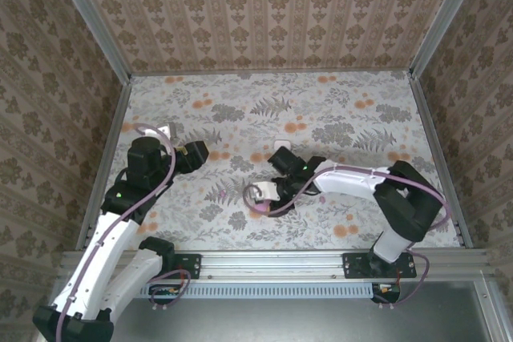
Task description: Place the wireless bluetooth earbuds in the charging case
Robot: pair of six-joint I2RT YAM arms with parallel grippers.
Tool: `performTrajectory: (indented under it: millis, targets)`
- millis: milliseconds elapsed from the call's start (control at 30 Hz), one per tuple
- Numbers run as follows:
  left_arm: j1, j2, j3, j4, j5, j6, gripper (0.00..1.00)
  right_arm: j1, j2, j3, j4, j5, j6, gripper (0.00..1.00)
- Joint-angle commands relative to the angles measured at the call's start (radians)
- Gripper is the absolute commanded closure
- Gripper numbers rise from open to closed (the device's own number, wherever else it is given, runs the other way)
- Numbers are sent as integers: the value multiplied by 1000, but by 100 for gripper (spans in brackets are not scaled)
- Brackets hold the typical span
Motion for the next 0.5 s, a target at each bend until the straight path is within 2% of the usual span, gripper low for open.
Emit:
performTrajectory:
  millis: [0,233,333,467]
  targets:
    - [9,7,-24,117,99,65,30,-41,-83,42,4,-117,153,62]
    - [-29,77,-22,278,318,283,45,-128,-151,162,-95,-235,328,63]
    - [-67,95,-31,319,413,439,46,-162,-166,209,-102,-312,401,63]
    - [-90,113,-43,340,588,641,46,-181,-178,274,-167,-394,400,63]
